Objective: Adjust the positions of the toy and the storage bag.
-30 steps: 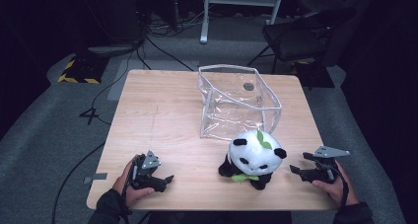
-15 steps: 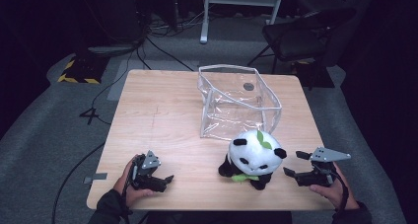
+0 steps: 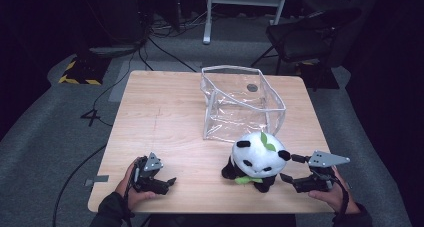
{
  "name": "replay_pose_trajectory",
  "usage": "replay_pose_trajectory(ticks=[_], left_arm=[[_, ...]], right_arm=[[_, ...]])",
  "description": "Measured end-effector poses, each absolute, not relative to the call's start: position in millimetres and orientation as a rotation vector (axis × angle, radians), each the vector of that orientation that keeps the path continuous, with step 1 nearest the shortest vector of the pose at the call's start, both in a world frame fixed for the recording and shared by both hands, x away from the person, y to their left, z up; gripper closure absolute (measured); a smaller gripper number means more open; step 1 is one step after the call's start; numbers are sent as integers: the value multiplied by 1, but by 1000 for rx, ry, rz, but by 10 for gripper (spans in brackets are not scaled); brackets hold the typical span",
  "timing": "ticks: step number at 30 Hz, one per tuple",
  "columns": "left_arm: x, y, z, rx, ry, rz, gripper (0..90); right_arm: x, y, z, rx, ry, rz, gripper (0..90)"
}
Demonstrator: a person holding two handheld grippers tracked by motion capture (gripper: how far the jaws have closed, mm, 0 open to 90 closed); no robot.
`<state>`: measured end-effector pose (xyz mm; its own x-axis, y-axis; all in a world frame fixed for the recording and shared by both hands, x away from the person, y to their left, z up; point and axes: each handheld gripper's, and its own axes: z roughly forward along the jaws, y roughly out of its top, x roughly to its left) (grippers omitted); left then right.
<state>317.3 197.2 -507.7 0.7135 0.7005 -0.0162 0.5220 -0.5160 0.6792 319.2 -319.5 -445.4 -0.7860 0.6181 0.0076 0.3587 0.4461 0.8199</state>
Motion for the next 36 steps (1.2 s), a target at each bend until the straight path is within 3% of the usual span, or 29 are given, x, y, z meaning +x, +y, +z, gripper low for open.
replay_pose_trajectory(ticks=[27,36], left_arm=[[317,197,-508,2240,924,341,104],[317,197,-508,2240,925,341,104]], right_arm=[[323,-281,-437,691,2450,1420,155],[334,-264,-446,732,2414,1398,89]])
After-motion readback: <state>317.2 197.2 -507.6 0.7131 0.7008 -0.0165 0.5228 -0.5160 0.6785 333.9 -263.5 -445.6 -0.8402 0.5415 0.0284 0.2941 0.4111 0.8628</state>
